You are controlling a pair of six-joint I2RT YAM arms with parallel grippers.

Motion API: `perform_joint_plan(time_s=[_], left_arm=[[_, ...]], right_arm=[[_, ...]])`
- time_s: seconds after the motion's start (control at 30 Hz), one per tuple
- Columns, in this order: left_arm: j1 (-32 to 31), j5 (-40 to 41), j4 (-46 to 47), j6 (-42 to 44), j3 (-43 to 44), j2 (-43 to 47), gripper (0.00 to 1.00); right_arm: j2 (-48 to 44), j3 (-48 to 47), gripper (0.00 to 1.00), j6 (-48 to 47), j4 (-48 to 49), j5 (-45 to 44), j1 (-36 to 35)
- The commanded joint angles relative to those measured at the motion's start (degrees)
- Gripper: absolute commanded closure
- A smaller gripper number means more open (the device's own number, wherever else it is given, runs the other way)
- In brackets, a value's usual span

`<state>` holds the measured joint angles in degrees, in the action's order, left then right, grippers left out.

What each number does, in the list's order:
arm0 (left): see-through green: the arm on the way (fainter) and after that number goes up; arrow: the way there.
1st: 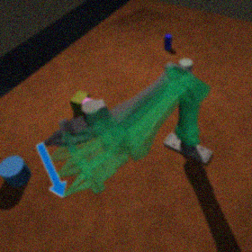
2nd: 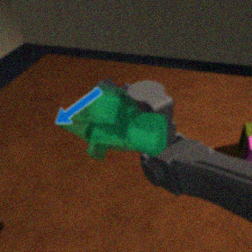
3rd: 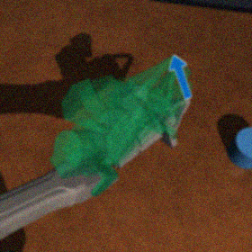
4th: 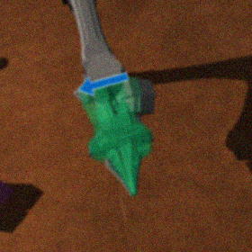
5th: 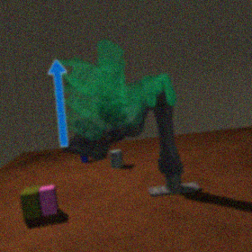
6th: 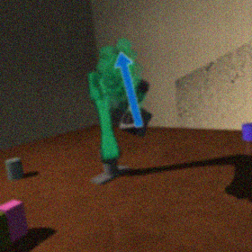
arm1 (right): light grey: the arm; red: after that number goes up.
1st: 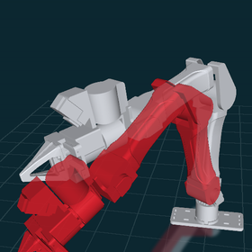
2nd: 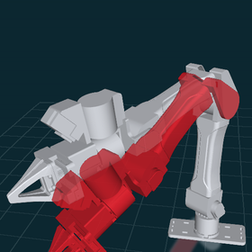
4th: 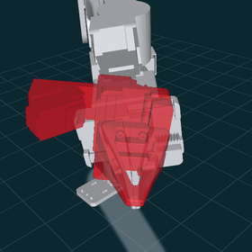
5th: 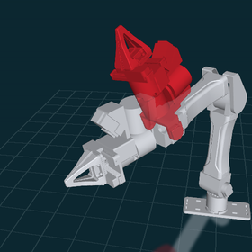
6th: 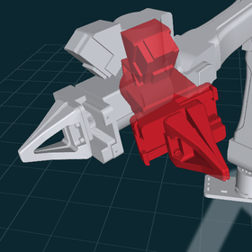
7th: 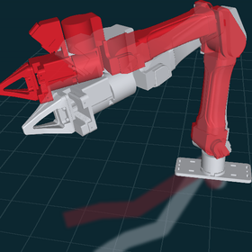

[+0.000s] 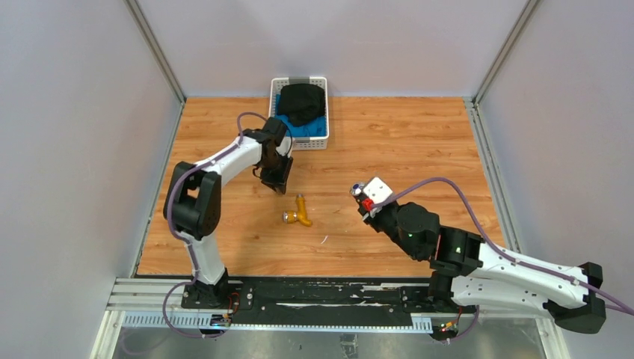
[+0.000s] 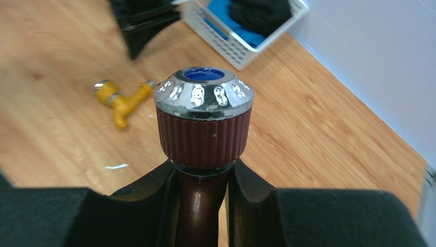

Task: Install the water faucets
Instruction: Pick up the adaptor at the center of the board.

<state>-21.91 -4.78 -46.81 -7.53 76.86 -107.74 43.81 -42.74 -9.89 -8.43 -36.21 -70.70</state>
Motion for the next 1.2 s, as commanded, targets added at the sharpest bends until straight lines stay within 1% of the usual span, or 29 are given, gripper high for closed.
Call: perform_joint_plan(time_s=[0.0,0.1,0.13,0.17,0.2,0.3,0.37,0.43,0.47,0.53,0.6,0.7,0.77,0.87,0.9,0.93,1.0,1.07,1.17], left_arm=[[0.2,-16.6,-0.4,-4.2,4.1,12.4,1.0],[0.3,-29.3,3.7,-10.7,3.7,18.7,1.0],[0.4,-33.5,6.5,-16.2,2.9,20.4,1.0],[0.6,-40.1,9.4,-20.3,1.1,22.4,1.0],[0.8,-45.1,12.7,-24.0,-0.1,23.5,1.0],[0.9,-56.4,22.2,-35.5,-3.8,26.0,1.0],[0.9,-60.9,32.3,-45.4,-7.6,28.7,1.0],[0.9,-63.6,41.0,-55.0,-11.0,31.6,1.0],[0.9,-64.5,44.3,-58.2,-12.4,32.9,1.0],[0.9,-65.2,48.2,-62.0,-14.5,35.9,1.0],[0.9,-65.6,48.6,-64.0,-15.6,39.0,1.0],[0.9,-66.4,48.7,-66.0,-16.7,42.4,1.0],[0.8,-67.3,47.7,-64.9,-17.4,44.4,1.0],[0.7,-68.5,39.4,-57.8,-19.6,47.4,1.0],[0.6,-68.8,38.5,-56.0,-20.5,48.6,1.0],[0.6,-69.3,37.9,-54.4,-21.1,49.7,1.0],[0.6,-70.1,36.0,-50.7,-21.6,51.0,1.0],[0.5,-70.1,29.8,-45.6,-21.0,51.1,1.0],[-0.1,-71.1,19.5,-35.0,-18.8,48.7,1.0]], right_arm=[[-5.9,1.2,1.0,-6.2,1.2,23.5,0.7],[-11.5,4.6,1.0,-10.4,7.4,34.1,0.7],[-13.4,6.0,1.0,-11.7,10.7,37.2,0.8],[-15.0,7.0,1.0,-12.5,12.7,38.5,0.8],[-15.6,6.8,1.0,-13.2,12.8,38.3,0.8],[-14.6,4.4,1.0,-15.0,10.3,36.3,0.7],[-12.4,2.1,1.0,-16.9,7.1,33.9,0.8],[-10.5,0.2,1.0,-20.6,4.6,35.1,0.7],[-10.1,0.1,1.0,-22.4,5.2,35.2,0.5],[-10.2,1.5,1.0,-26.2,9.8,34.3,-0.4],[-10.7,3.1,1.0,-30.4,13.9,30.8,-2.1],[-10.4,3.2,1.0,-36.8,15.0,25.6,-5.0],[-10.3,3.4,1.0,-41.1,15.4,22.6,-7.9],[-8.6,3.2,1.0,-48.5,15.4,15.6,-14.3],[-7.6,3.5,1.0,-51.8,16.2,12.3,-17.2],[-6.5,4.2,1.0,-57.1,18.1,9.0,-20.1],[-4.5,5.8,1.0,-64.4,22.5,4.6,-24.3],[-3.1,6.9,1.0,-68.2,25.2,2.6,-25.5],[-3.1,7.6,1.0,-70.4,26.2,1.9,-25.9]])
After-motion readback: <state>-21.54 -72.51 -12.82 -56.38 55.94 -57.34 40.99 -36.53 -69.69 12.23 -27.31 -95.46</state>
